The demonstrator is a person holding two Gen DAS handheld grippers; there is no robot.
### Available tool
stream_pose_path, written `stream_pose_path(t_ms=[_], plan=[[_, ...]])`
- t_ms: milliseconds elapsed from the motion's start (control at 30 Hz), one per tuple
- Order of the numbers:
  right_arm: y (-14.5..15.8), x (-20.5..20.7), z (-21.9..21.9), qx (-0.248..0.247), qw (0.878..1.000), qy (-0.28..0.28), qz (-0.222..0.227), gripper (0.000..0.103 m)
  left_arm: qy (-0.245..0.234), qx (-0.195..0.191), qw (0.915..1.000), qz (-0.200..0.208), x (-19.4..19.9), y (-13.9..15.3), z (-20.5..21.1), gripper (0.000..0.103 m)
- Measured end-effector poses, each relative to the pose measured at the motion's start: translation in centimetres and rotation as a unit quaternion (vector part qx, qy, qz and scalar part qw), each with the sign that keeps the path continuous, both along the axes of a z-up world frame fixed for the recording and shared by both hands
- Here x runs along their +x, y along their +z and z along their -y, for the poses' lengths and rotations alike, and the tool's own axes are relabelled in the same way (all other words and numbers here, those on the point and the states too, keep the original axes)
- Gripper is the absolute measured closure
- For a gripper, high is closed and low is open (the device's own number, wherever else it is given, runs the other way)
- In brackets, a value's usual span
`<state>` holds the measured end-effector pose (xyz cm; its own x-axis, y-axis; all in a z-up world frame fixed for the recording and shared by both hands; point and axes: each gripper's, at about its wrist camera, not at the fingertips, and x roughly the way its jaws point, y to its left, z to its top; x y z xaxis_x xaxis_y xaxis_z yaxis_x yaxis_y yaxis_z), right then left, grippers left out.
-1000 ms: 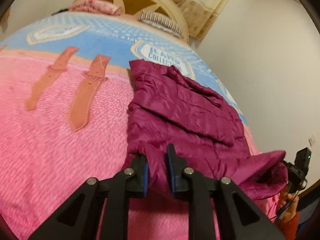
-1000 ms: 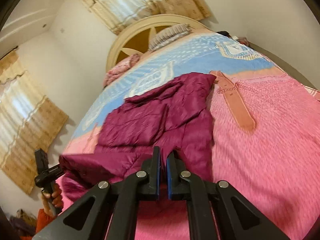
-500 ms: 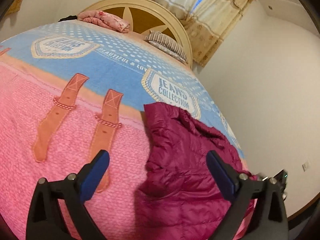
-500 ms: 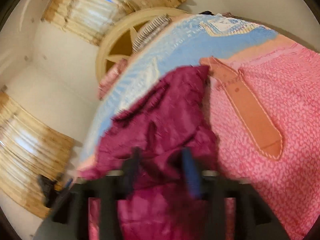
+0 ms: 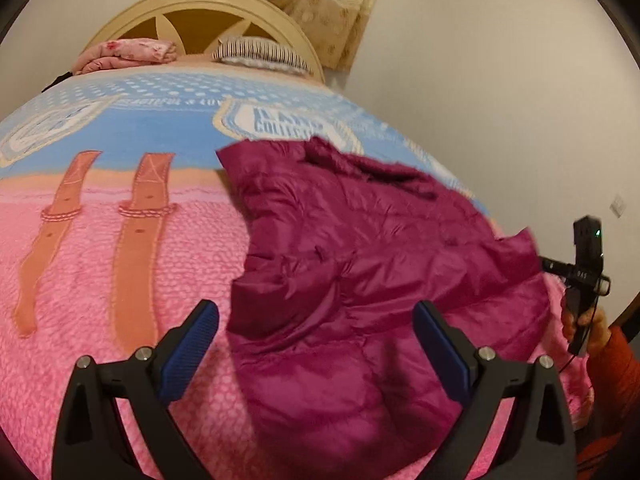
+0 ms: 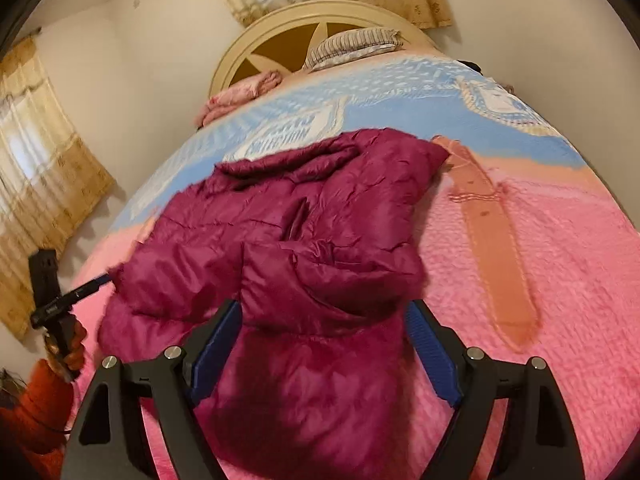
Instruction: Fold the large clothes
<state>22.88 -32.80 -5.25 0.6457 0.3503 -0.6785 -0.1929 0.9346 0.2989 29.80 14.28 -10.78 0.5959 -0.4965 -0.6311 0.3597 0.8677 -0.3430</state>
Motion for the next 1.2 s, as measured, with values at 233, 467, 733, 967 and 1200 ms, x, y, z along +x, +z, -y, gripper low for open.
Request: stream_pose_path(t_ms=[233, 467, 733, 967, 1200], plan=[[-2.1, 0.7, -2.7, -0.064, 0.998, 0.012, -0.012, 0.082, -0.014, 0.037, 0.9992, 0.004, -0.1, -1.1, 2.9, 0.027], [0.5, -3.8, -1.6, -0.042, 0.997, -0.038, 0.047, 0.093, 0.018, 0.025, 0.9987, 0.040, -3.1, 0.1, 1.7, 0.091], [6.0, -7.3, -2.6, -0.073, 0.985, -0.071, 0.137, 0.093, 0.068, 0.001, 0.9928, 0.099, -4.8, 3.7, 0.5, 0.093], [7.2, -5.4, -3.2, -0.092, 0.980, -0.091, 0.150, 0.095, 0.092, 0.000, 0.9898, 0.109, -2.7, 5.7, 1.0, 0.093], [10.4, 0.7, -2.0, -0.095, 0.976, -0.096, 0.170, 0.097, 0.122, 0.018, 0.9854, 0.117, 4.4, 9.0, 2.4, 0.093]])
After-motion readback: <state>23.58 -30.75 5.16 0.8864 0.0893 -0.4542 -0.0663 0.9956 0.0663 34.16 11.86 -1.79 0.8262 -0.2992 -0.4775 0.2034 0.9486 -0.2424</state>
